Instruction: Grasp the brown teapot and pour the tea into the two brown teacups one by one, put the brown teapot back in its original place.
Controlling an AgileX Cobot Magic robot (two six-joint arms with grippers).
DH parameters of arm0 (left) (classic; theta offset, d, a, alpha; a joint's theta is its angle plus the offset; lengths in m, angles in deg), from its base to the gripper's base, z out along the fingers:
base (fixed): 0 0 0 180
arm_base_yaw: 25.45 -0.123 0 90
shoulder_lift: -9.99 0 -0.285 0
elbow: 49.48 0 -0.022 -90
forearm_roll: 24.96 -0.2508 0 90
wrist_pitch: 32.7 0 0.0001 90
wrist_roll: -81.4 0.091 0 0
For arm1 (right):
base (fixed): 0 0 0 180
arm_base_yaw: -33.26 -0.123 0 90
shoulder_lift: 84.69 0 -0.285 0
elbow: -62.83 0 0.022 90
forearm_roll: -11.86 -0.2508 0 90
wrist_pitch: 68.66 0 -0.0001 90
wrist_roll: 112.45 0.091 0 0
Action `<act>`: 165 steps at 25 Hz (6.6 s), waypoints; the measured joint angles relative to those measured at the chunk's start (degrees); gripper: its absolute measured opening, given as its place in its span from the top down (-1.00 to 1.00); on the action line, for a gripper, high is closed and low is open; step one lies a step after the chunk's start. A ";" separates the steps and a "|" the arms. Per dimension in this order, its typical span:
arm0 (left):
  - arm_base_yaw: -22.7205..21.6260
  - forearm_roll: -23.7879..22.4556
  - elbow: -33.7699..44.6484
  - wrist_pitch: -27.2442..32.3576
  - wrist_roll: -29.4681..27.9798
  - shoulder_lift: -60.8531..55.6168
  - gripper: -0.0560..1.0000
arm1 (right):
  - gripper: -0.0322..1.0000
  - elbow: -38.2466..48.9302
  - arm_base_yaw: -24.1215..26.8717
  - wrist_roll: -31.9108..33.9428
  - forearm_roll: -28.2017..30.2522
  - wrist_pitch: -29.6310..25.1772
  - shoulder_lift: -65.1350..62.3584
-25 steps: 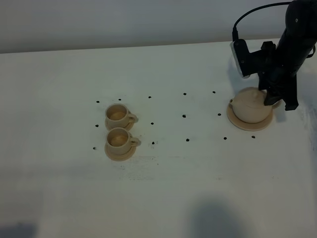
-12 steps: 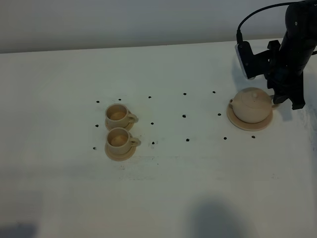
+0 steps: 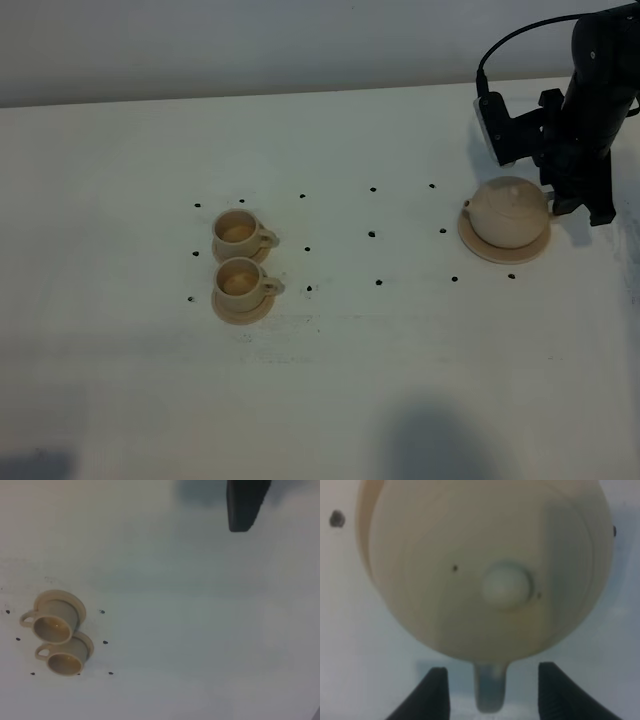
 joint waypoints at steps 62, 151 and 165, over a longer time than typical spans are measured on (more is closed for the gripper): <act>-0.05 0.00 0.00 0.00 0.00 0.00 -0.26 | 0.68 -1.92 -1.68 1.52 3.36 -3.36 1.25; -0.05 0.00 0.00 0.00 0.00 0.00 -0.26 | 0.69 -19.00 -29.74 45.26 6.63 -0.50 5.82; -0.05 0.00 0.00 0.00 0.00 0.00 -0.26 | 0.69 -19.05 -32.75 45.26 14.77 2.88 7.71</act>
